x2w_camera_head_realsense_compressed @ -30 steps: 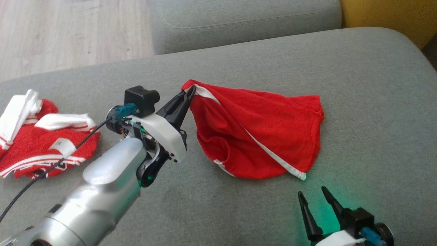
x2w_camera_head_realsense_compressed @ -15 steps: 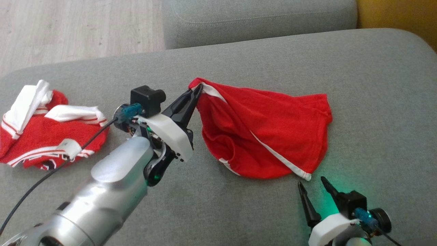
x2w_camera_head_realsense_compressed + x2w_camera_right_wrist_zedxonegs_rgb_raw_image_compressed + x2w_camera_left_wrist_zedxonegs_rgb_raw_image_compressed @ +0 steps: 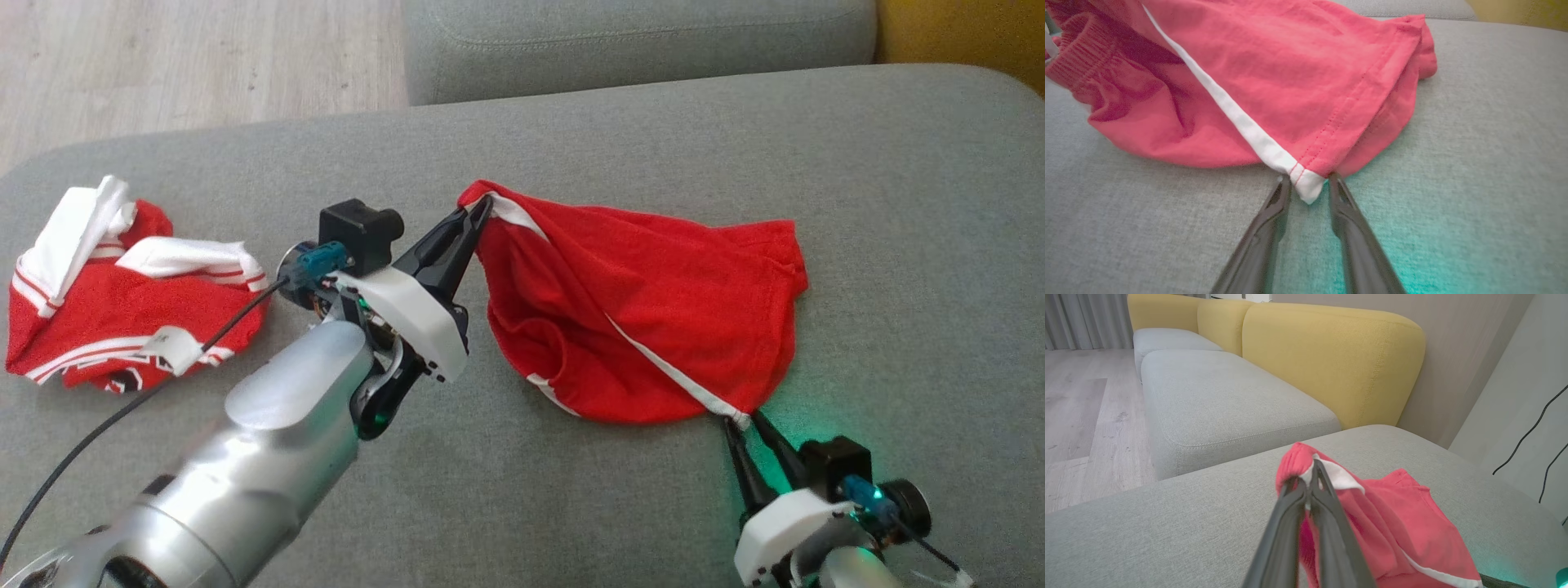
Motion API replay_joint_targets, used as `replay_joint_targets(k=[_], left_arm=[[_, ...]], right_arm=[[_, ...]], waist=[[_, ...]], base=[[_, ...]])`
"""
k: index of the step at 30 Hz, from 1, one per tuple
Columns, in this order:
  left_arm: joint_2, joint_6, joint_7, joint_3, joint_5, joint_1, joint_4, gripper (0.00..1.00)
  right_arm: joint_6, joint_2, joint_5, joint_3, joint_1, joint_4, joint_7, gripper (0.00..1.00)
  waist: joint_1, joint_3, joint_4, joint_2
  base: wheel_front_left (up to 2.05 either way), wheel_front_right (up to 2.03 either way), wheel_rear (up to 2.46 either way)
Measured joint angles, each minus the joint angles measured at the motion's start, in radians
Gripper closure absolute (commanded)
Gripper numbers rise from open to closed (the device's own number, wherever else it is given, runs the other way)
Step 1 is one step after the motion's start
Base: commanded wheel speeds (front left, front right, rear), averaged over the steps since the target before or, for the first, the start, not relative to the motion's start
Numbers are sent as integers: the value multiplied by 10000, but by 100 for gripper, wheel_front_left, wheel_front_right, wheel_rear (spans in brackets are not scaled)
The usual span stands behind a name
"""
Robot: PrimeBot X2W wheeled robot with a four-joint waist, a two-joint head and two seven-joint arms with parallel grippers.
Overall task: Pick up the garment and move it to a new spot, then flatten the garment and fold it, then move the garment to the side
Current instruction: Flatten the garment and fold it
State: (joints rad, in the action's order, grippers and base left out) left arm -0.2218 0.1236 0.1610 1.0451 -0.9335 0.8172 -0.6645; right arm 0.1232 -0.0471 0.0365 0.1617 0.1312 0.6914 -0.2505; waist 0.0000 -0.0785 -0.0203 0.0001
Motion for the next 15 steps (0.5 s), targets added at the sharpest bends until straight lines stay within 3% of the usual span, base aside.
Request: replay_joint_targets(k=[1,2,7,15], left_arm=[[2,0,2,15,0,17,-13,100],[2,0,2,31,-6,40,-31,100],[2,2,107,73,-79,185,-128,100],[-403,-6,600,-63,213,442,-100,100]], right_arm=[[2,-4,15,44,77,31,0,72],[0,-6,56,102,153,69,0,100],[2,-59,69,151,305,8,0,100],[2,-654,-299,-846,882,-1973,-2,100]], waist=[[1,-27,12,0],[1,-49,24,0],[1,-74,18,0],[-1,-105,-243,0]], base=[[0,0,0],[0,0,0],[0,0,0],[0,0,0]])
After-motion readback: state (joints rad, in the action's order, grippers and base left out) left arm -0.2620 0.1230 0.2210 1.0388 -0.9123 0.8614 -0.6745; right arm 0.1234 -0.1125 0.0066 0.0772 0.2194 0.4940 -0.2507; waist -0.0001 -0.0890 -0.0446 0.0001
